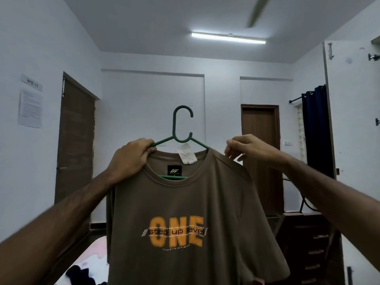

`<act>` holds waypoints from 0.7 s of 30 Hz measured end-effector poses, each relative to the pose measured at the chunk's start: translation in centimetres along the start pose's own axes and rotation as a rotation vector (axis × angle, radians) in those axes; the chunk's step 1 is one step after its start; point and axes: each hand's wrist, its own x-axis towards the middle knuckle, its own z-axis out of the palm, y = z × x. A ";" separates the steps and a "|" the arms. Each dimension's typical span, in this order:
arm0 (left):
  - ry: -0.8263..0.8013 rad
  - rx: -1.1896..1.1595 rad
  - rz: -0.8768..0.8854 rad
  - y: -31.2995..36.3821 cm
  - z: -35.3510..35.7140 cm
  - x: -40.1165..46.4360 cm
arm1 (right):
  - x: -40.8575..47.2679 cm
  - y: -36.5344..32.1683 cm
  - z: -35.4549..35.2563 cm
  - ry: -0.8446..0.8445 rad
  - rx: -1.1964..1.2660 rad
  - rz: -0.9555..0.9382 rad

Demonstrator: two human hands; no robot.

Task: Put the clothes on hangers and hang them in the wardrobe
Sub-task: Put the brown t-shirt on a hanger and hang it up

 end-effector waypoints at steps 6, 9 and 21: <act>0.049 -0.259 0.016 2.6 1.3 0.7 | 0.3 0.2 3.3 0.030 -0.280 -0.082; 0.060 -0.405 0.048 2.4 1.2 0.5 | -0.3 2.0 2.1 0.076 -0.216 -0.072; 0.016 -0.103 0.007 1.9 7.9 -0.2 | -0.4 6.0 0.7 0.080 -0.324 0.003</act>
